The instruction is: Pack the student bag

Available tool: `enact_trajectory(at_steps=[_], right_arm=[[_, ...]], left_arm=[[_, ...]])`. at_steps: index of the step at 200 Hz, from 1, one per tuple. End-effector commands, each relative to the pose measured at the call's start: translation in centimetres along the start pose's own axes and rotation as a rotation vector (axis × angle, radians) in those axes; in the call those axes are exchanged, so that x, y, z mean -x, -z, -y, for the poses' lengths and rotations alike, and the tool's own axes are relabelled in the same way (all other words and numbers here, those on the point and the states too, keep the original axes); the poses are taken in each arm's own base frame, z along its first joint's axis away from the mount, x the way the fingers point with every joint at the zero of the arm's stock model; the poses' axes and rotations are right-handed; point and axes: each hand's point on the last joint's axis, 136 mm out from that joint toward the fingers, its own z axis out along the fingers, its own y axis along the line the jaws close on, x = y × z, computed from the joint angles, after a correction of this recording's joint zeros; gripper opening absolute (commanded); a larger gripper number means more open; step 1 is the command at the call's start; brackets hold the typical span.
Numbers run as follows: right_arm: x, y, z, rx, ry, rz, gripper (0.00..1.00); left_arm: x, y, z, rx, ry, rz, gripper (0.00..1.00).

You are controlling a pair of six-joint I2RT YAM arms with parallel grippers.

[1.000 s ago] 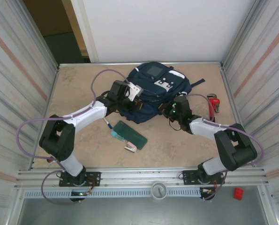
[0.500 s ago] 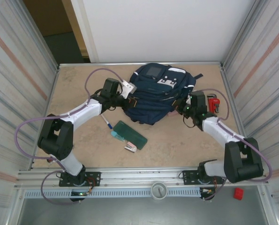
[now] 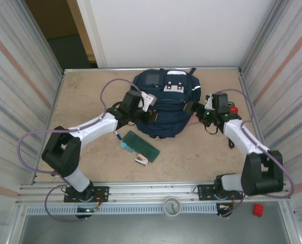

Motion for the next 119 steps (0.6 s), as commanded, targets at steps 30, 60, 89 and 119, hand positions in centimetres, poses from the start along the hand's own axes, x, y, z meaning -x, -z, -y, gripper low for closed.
enact_trajectory(at_steps=[30,60,89,119], right_arm=[[-3.9,-3.0,-1.1,0.018,-0.088,-0.005,0.98],[-2.2,-4.6,-2.7,0.062,-0.056,0.034,0.78],[-0.8,-4.5,-1.8,0.042,-0.029,0.088,0.38],[0.6,-3.8,1.3,-0.022,-0.046,0.119,0.00]], left_arm=[[4.5,1.6,2.5,-0.035,-0.034,0.136,0.00],[3.7,1.2,2.5,-0.037,-0.045,0.109,0.00],[2.6,1.0,2.3,-0.040,-0.051,0.087,0.00],[2.2,1.2,2.0,-0.033,-0.063,0.082,0.00]])
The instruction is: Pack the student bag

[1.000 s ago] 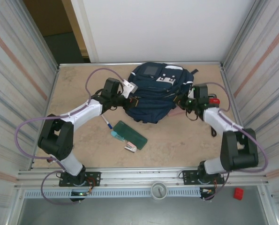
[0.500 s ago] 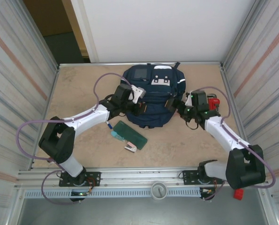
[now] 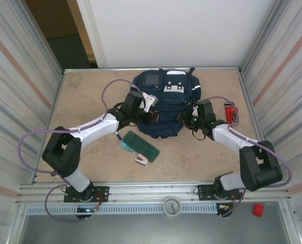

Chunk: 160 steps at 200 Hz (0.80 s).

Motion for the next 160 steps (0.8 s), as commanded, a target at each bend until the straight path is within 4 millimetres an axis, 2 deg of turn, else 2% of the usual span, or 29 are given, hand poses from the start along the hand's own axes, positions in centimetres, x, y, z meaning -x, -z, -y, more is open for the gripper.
enact_trajectory(at_steps=[1,39,64,88,103,128,135,142,160], right_arm=[[3.8,1.0,2.0,-0.058,-0.003,0.123,0.00],[6.3,4.3,6.2,-0.139,-0.054,0.217,0.00],[7.8,6.1,7.0,-0.155,-0.060,0.257,0.00],[9.0,6.4,7.2,-0.176,-0.054,0.238,0.00],[9.5,5.8,7.1,-0.185,-0.045,0.184,0.00],[11.0,4.9,6.3,-0.156,-0.036,0.113,0.00],[11.1,4.6,5.4,-0.125,-0.027,0.089,0.04],[11.2,4.3,4.4,-0.089,-0.017,0.070,0.12],[10.2,4.1,3.0,-0.085,0.020,0.036,0.43]], left_arm=[[2.4,1.5,1.4,-0.035,-0.070,0.086,0.00],[2.1,3.0,-1.6,0.006,-0.065,0.076,0.00],[1.7,3.7,-4.8,0.052,-0.042,0.061,0.00],[1.6,4.4,-7.8,0.094,0.005,0.060,0.00],[1.6,4.7,-7.8,0.092,-0.001,0.062,0.00],[2.2,4.9,-5.3,-0.019,0.006,0.097,0.00],[2.3,4.9,-4.7,-0.031,0.003,0.108,0.00],[2.6,4.9,-4.4,-0.033,0.001,0.120,0.00],[3.6,5.2,-4.0,-0.023,0.038,0.152,0.00]])
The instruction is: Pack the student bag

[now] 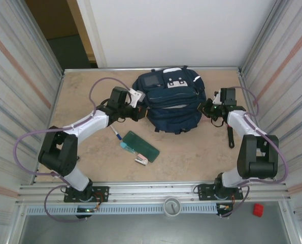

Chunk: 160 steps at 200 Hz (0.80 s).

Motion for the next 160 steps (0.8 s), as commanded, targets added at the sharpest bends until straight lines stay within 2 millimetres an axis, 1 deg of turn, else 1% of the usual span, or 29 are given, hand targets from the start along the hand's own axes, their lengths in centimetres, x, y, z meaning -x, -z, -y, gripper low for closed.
enact_trajectory(at_steps=[1,9,19,24,31,36,48,62,77,91,106,110,115,128,138,145,153,160], right_arm=[[0.7,0.8,-1.9,0.007,0.083,0.006,0.45],[-0.2,1.2,-1.8,-0.016,0.093,0.000,0.53],[-1.7,1.9,-1.2,-0.040,0.083,-0.001,0.63],[-2.6,2.3,-1.0,-0.038,0.071,0.001,0.74],[-4.1,2.6,-0.5,-0.035,0.050,-0.001,0.83],[-5.2,2.7,-0.3,-0.027,0.028,-0.001,0.88],[-8.0,2.6,-0.1,-0.004,-0.016,-0.014,0.96],[-10.8,2.1,0.0,0.012,-0.061,-0.037,1.00],[-12.4,1.1,-1.0,0.068,-0.092,-0.043,1.00],[-12.5,0.4,-2.3,0.093,-0.089,-0.031,0.99],[-12.3,-0.8,-2.9,0.084,-0.086,-0.025,1.00],[-12.2,-1.2,-3.1,0.089,-0.088,-0.026,0.97],[-11.9,-1.6,-3.3,0.098,-0.090,-0.026,0.91],[-10.9,-2.2,-3.7,0.123,-0.087,-0.017,0.63],[-10.1,-2.3,-3.1,0.103,-0.080,-0.007,0.42],[-9.6,-2.2,-2.8,0.093,-0.075,0.000,0.30],[-9.0,-2.0,-2.7,0.098,-0.070,0.003,0.19],[-8.4,-1.6,-2.9,0.110,-0.060,0.009,0.13]], left_arm=[[3.5,2.5,1.5,-0.003,0.012,0.123,0.00],[3.9,2.7,1.5,0.009,0.033,0.137,0.00],[4.3,2.8,1.9,0.018,0.040,0.157,0.00],[4.4,2.8,2.2,0.019,0.038,0.163,0.00],[4.5,2.7,2.6,0.022,0.034,0.170,0.00],[4.5,2.6,2.9,0.021,0.030,0.171,0.00],[4.4,2.4,3.4,0.013,0.025,0.165,0.00],[4.4,2.1,3.6,0.008,0.024,0.157,0.00],[4.3,1.8,3.8,0.006,0.021,0.149,0.00],[4.3,1.7,4.0,0.006,0.017,0.146,0.00],[4.2,1.5,4.1,0.007,0.011,0.142,0.00],[4.1,1.5,4.1,0.007,0.011,0.140,0.00],[4.2,1.5,4.2,0.008,0.009,0.140,0.00],[3.9,1.5,4.2,0.008,0.002,0.131,0.00],[3.6,1.5,3.9,0.021,-0.006,0.121,0.00],[3.4,1.7,3.8,0.032,-0.022,0.113,0.00],[3.2,2.1,3.4,0.051,-0.042,0.104,0.00],[3.0,2.4,2.9,0.063,-0.066,0.094,0.00]])
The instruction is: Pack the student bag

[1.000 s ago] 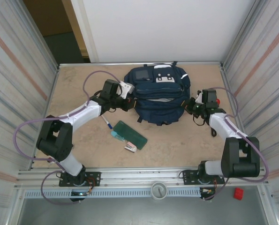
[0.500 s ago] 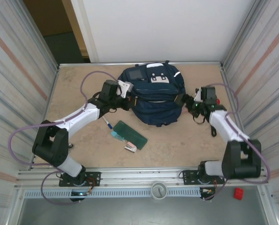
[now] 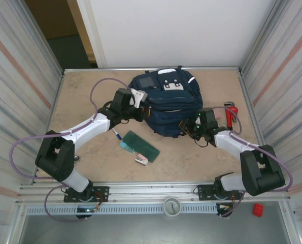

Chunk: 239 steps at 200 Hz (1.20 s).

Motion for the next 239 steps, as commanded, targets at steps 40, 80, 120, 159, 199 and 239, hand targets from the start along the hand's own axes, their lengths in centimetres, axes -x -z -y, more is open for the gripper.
enact_trajectory(at_steps=[40,80,120,159,199,239], right_arm=[[6.7,4.7,-4.9,0.136,0.145,0.066,0.06],[12.0,5.6,-1.9,0.111,0.045,0.092,0.03],[16.7,3.3,-1.1,0.073,0.030,0.055,0.05],[17.3,3.8,0.6,-0.052,0.073,0.084,0.43],[9.9,5.2,-0.1,-0.019,0.070,0.099,0.81],[4.0,1.9,-3.4,0.025,0.116,0.065,0.91]], left_arm=[[3.0,5.1,-4.3,0.080,-0.147,0.096,0.00],[3.6,4.3,-7.0,0.062,-0.114,0.107,0.00],[2.4,2.0,-6.6,-0.010,-0.089,0.054,0.00],[2.5,0.7,-5.0,-0.058,-0.093,0.052,0.00],[2.6,0.2,-2.9,-0.095,-0.110,0.051,0.00],[2.1,0.0,-2.2,-0.098,-0.123,0.034,0.00]])
